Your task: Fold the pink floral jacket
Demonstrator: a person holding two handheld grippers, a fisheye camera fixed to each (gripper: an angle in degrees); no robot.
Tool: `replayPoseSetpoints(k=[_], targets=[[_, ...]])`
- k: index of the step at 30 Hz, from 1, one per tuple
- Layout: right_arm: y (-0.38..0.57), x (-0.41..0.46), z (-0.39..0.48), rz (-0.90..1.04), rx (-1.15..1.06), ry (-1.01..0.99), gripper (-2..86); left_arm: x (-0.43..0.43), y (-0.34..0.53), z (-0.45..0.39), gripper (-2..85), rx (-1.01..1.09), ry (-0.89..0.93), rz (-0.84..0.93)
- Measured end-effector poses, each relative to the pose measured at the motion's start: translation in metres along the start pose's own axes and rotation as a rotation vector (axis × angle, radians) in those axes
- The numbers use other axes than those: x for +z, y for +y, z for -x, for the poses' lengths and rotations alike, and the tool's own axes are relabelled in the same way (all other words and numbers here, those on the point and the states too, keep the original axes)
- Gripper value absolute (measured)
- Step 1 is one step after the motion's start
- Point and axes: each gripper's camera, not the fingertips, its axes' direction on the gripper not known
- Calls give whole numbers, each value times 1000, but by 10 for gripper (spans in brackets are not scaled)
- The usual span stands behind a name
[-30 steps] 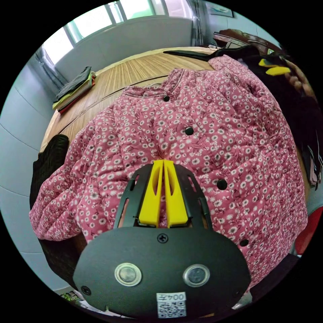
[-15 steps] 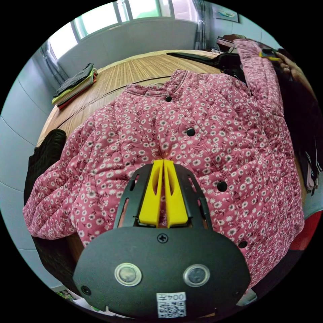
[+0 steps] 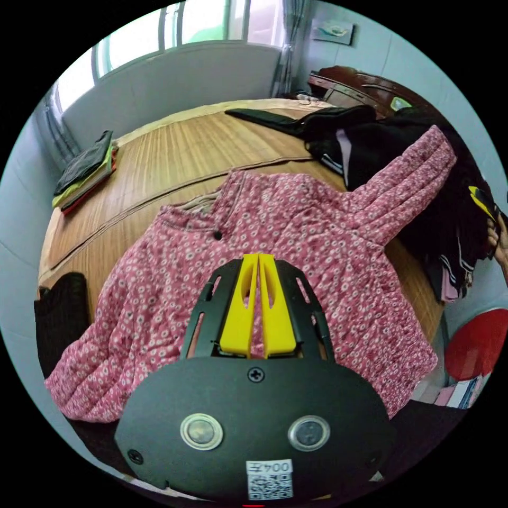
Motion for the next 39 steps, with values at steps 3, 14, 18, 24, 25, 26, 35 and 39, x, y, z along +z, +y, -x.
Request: replayPoseSetpoints(k=[3, 14, 18, 24, 25, 26, 35, 39], targets=[[-42, 3, 25, -9, -193, 77, 159, 14, -39, -31, 6, 86, 37, -41], [-92, 11, 25, 29, -109, -16, 8, 67, -89, -113, 5, 223, -25, -4], [-83, -30, 29, -115, -147, 164, 1, 102, -108, -106, 3, 176, -40, 67], [-57, 7, -7, 55, -48, -109, 96, 95, -121, -63, 3, 8, 169, 136], [-52, 12, -4, 73, -49, -144, 124, 75, -117, -53, 4, -2, 186, 55], [-48, 22, -4, 104, -34, -179, 149, 66, -113, -48, 4, -14, 172, 10], [-68, 57, 20, 63, 95, -67, 51, 83, -98, -7, 5, -132, 30, -3], [-68, 38, 36, -77, 26, 22, 40, 123, -104, -5, 3, -135, 50, 46]])
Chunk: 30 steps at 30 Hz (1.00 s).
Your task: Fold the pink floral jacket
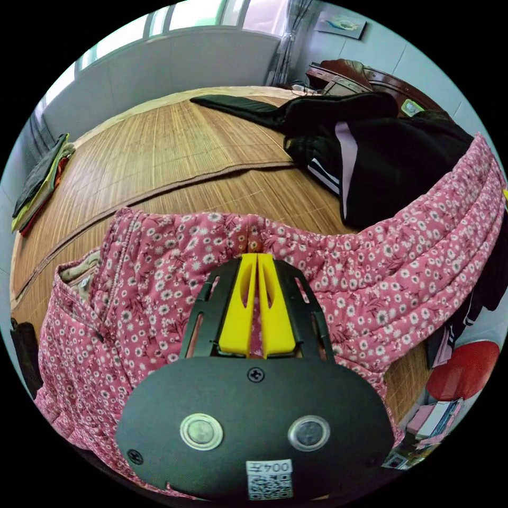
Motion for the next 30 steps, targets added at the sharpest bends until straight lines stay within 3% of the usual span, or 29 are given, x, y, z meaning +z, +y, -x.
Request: replayPoseSetpoints(k=[4, 6, 8, 10, 12, 17, 21, 24, 28, 30], targets=[[-6, 58, -31, 131, 93, 38, 59, -9, 2, 6, 2, -73, 44, -17], [-7, 47, -32, 57, 101, 36, 74, -28, 12, 9, 2, -83, 86, -70], [0, 24, -20, -50, 38, 207, 76, -51, 29, 15, 2, -98, 109, -111], [12, 8, -9, -115, -27, 256, 63, -79, 61, 23, 2, -117, 114, -130], [28, 3, 7, -112, -110, 167, 31, -92, 93, 29, 2, -136, 105, -95], [98, 77, 120, 275, -307, -418, 2, -113, 198, 31, 2, -117, 4, 0], [139, 161, 185, 444, -407, -436, 20, -88, 266, 38, 3, -48, -162, 86], [156, 231, 173, 558, -393, -283, 19, -56, 293, 64, 3, -84, -63, 48], [128, 193, 153, 474, -458, -204, 12, -63, 281, 70, 4, -31, -15, 110], [132, 162, 143, 466, -481, -244, 10, -86, 294, 75, 5, -29, -2, 46]])
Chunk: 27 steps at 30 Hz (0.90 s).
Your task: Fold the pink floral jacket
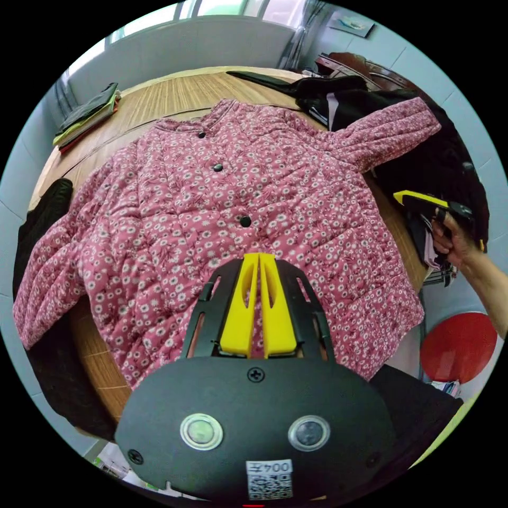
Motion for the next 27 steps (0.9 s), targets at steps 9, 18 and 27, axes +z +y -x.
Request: replayPoseSetpoints(k=[9, 18, 27], targets=[[44, 51, -24, 285, 233, -203, 13, 34, 85, 119, 7, -380, 77, 73], [118, 17, -89, 244, 726, -269, 124, 20, 159, 147, 7, -358, 135, 82], [135, 71, -102, 200, 1056, -410, 86, 79, 170, 146, 6, -318, 106, 172]])
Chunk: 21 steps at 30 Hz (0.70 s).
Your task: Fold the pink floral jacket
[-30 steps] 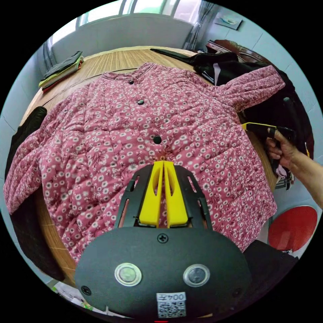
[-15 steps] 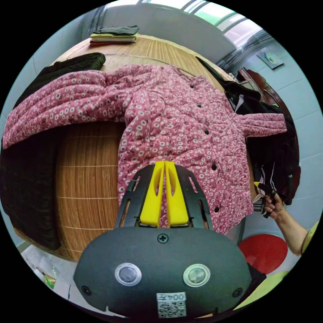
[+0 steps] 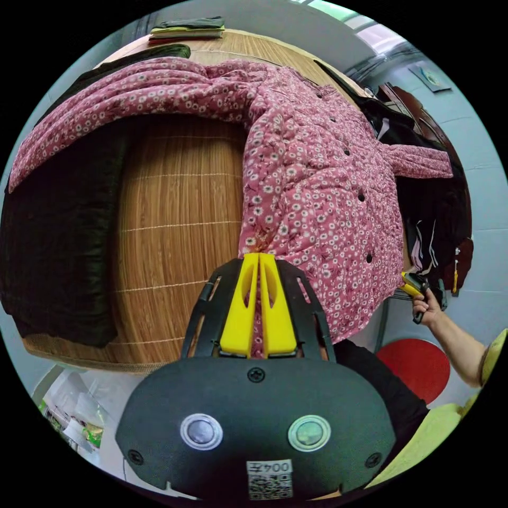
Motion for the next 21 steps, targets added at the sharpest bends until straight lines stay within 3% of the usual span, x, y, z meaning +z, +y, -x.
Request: replayPoseSetpoints(k=[3, 6, 12, 14, 17, 21], targets=[[8, -16, 14, -55, -80, 105, 83, -8, 12, -10, 7, 39, -56, -53], [43, -23, 70, -180, -332, 215, 74, 25, 28, -8, 7, 50, -35, 33], [119, 91, 169, -13, -796, 303, 44, 71, 35, -5, 6, 50, -84, 73], [147, 111, 202, -80, -994, 415, 47, 55, 30, -11, 5, 63, -89, 6], [170, 120, 218, -120, -1109, 430, 47, 32, 12, -12, 4, 66, -84, -121], [172, 171, 196, 56, -1154, 508, 52, 53, -60, -9, 4, 31, 1, -275]])
